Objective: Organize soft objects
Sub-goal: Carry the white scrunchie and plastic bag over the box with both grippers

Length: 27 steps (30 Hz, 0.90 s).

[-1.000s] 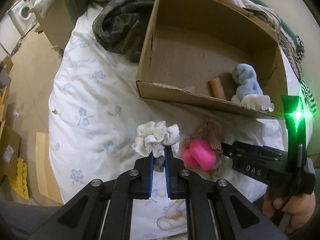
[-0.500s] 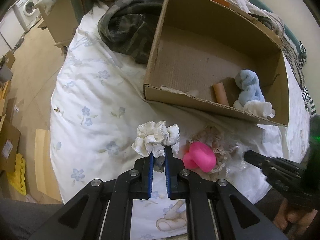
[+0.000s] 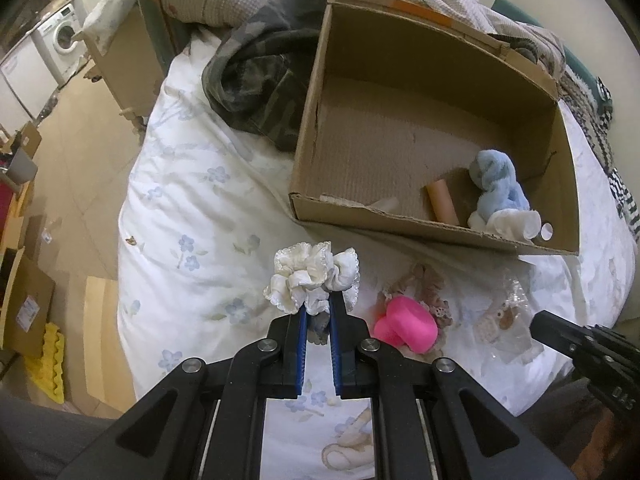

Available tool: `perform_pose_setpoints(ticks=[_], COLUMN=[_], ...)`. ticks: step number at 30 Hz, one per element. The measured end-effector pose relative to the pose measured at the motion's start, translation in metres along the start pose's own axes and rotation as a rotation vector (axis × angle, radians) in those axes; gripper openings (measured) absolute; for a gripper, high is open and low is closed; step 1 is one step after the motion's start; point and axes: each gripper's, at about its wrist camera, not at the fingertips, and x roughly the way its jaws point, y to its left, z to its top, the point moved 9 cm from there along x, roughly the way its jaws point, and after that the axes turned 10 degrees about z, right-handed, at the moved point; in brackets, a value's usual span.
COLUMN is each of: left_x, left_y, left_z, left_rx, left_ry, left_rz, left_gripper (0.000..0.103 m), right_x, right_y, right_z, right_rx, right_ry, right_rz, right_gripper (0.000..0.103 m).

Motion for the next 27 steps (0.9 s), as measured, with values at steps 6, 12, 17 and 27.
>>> perform_pose_setpoints(ticks=[6, 12, 17, 27], left_x=[-0.024, -0.048, -0.065, -0.035], left_y=[0.002, -0.009, -0.02, -0.038], left_z=[0.013, 0.039, 0.07, 0.108], left_rx=[-0.023, 0.007, 0.054, 0.121], left_ry=[-0.04, -0.078, -0.138, -0.201], left_rz=[-0.037, -0.065, -0.06, -0.003], left_gripper=[0.009, 0.009, 0.009, 0.009], right_x=[-0.018, -0.042, -0.062, -0.04], right_y=[0.027, 0.052, 0.058, 0.022], right_z=[0.009, 0.034, 0.067, 0.105], right_rx=[-0.034, -0.077, -0.106, -0.036], right_ry=[-0.054, -0.119, -0.206, -0.263], right_rz=[0.07, 0.118, 0.13, 0.108], right_gripper=[0.002, 0.002, 0.002, 0.002])
